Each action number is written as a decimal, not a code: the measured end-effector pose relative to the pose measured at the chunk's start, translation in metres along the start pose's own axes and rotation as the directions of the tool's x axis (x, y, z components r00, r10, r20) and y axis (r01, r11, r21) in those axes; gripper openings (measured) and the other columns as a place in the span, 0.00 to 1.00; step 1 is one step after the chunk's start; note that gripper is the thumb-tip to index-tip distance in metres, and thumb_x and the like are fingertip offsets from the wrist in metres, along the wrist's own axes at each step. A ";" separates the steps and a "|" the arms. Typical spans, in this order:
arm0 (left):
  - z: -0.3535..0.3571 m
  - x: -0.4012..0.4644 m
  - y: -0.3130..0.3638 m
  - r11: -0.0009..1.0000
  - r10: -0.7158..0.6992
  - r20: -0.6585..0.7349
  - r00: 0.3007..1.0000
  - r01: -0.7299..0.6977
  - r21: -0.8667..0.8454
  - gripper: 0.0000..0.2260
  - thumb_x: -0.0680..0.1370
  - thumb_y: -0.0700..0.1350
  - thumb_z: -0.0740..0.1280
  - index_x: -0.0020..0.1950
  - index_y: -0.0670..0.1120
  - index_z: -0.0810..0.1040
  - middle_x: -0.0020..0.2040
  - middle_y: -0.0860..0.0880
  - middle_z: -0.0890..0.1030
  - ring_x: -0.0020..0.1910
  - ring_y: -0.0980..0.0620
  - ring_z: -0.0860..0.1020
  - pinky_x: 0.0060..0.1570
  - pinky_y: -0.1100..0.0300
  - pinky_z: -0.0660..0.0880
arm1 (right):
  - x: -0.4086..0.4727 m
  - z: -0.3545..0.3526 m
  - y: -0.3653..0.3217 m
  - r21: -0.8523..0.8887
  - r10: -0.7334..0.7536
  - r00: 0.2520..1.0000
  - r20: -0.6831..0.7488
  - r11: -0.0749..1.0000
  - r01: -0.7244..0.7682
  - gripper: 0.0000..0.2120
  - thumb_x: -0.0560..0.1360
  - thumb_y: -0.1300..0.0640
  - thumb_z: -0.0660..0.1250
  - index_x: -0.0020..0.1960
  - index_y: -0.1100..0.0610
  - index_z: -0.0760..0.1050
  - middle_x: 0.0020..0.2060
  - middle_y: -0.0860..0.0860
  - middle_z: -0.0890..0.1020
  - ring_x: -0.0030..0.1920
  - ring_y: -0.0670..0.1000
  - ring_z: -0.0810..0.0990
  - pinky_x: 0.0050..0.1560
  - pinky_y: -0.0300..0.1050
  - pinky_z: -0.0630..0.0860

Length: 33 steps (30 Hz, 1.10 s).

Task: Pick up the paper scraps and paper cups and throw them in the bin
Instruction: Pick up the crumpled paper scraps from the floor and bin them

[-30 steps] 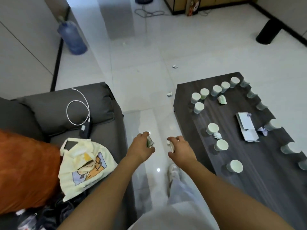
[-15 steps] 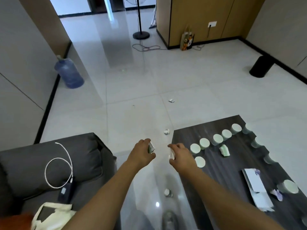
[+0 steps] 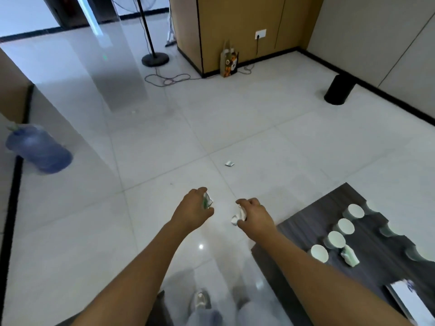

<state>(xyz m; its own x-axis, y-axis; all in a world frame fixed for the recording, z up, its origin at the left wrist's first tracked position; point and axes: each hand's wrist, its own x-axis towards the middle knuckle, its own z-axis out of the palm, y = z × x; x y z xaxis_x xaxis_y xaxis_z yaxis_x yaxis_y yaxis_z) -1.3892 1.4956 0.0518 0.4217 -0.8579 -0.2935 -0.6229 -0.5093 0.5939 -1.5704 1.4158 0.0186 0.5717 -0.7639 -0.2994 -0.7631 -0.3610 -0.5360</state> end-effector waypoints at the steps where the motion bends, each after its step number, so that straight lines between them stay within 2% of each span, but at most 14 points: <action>1: -0.014 0.021 -0.001 1.000 0.017 0.007 1.000 -0.017 0.010 0.28 0.74 0.47 0.69 0.73 0.46 0.64 0.66 0.46 0.70 0.64 0.47 0.70 0.56 0.62 0.65 | 0.017 -0.003 -0.008 0.017 0.019 1.000 -0.017 1.000 -0.018 0.27 0.74 0.57 0.67 0.72 0.51 0.66 0.64 0.54 0.69 0.59 0.55 0.73 0.56 0.45 0.74; 6: -0.050 0.118 0.011 0.996 0.094 0.052 0.994 -0.094 -0.001 0.21 0.73 0.44 0.70 0.64 0.43 0.71 0.57 0.46 0.75 0.56 0.47 0.74 0.47 0.64 0.64 | 0.102 -0.029 -0.024 0.037 0.105 0.992 -0.069 0.994 -0.103 0.27 0.74 0.58 0.67 0.72 0.50 0.66 0.64 0.53 0.69 0.59 0.55 0.74 0.57 0.47 0.75; 10: -0.057 0.213 0.034 0.987 0.158 0.129 0.979 -0.161 0.011 0.23 0.73 0.45 0.70 0.67 0.45 0.69 0.59 0.47 0.73 0.56 0.49 0.72 0.51 0.63 0.65 | 0.186 -0.058 -0.013 0.051 0.166 0.979 -0.117 0.986 -0.161 0.27 0.74 0.58 0.66 0.72 0.50 0.66 0.65 0.53 0.69 0.61 0.55 0.72 0.58 0.48 0.75; 15: -0.068 0.327 0.072 0.981 0.183 0.171 0.968 -0.192 0.036 0.20 0.73 0.44 0.69 0.63 0.43 0.71 0.56 0.46 0.74 0.55 0.46 0.73 0.49 0.59 0.68 | 0.292 -0.104 0.001 0.092 0.221 0.964 -0.150 0.974 -0.209 0.27 0.73 0.59 0.66 0.71 0.50 0.66 0.64 0.54 0.69 0.60 0.56 0.73 0.57 0.48 0.75; 19: -0.081 0.412 0.109 0.965 0.228 0.209 0.951 -0.249 0.082 0.15 0.73 0.44 0.70 0.57 0.42 0.72 0.51 0.46 0.74 0.49 0.46 0.73 0.46 0.59 0.69 | 0.361 -0.148 0.012 0.144 0.265 0.944 -0.195 0.960 -0.239 0.27 0.74 0.58 0.66 0.71 0.50 0.66 0.65 0.54 0.69 0.60 0.56 0.73 0.56 0.49 0.76; 23: -0.085 0.490 0.143 0.952 0.266 0.248 0.931 -0.295 0.086 0.18 0.73 0.43 0.70 0.60 0.39 0.72 0.56 0.42 0.76 0.49 0.47 0.73 0.48 0.59 0.69 | 0.421 -0.184 0.029 0.169 0.329 0.919 -0.217 0.940 -0.297 0.27 0.74 0.58 0.66 0.71 0.49 0.66 0.65 0.53 0.69 0.61 0.56 0.73 0.57 0.49 0.76; 25: -0.085 0.532 0.160 0.945 0.282 0.281 0.917 -0.316 0.083 0.19 0.73 0.43 0.70 0.61 0.39 0.72 0.57 0.41 0.75 0.53 0.44 0.74 0.49 0.58 0.69 | 0.454 -0.202 0.039 0.179 0.361 0.906 -0.222 0.928 -0.326 0.27 0.74 0.58 0.66 0.72 0.49 0.66 0.65 0.53 0.69 0.61 0.56 0.73 0.57 0.49 0.76; 31: -0.093 0.676 0.212 0.911 0.351 0.344 0.871 -0.403 0.091 0.20 0.73 0.45 0.70 0.63 0.42 0.71 0.56 0.44 0.75 0.55 0.45 0.75 0.47 0.62 0.67 | 0.568 -0.260 0.066 0.233 0.431 0.856 -0.286 0.898 -0.374 0.27 0.74 0.59 0.66 0.72 0.50 0.66 0.64 0.54 0.70 0.60 0.56 0.73 0.57 0.47 0.75; 33: -0.098 0.721 0.230 0.901 0.357 0.377 0.854 -0.422 0.101 0.23 0.74 0.46 0.70 0.67 0.44 0.69 0.59 0.45 0.74 0.58 0.45 0.74 0.51 0.62 0.67 | 0.602 -0.280 0.072 0.265 0.472 0.835 -0.282 0.875 -0.405 0.27 0.74 0.59 0.66 0.72 0.50 0.65 0.64 0.53 0.69 0.60 0.56 0.72 0.56 0.47 0.75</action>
<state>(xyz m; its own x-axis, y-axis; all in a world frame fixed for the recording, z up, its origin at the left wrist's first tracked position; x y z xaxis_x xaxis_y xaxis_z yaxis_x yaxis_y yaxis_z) -1.1644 0.7665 0.0503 -0.1111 -0.9405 -0.3212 -0.8055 -0.1040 0.5833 -1.3652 0.7797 0.0211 0.0325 -0.9594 -0.2803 -0.8193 0.1350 -0.5572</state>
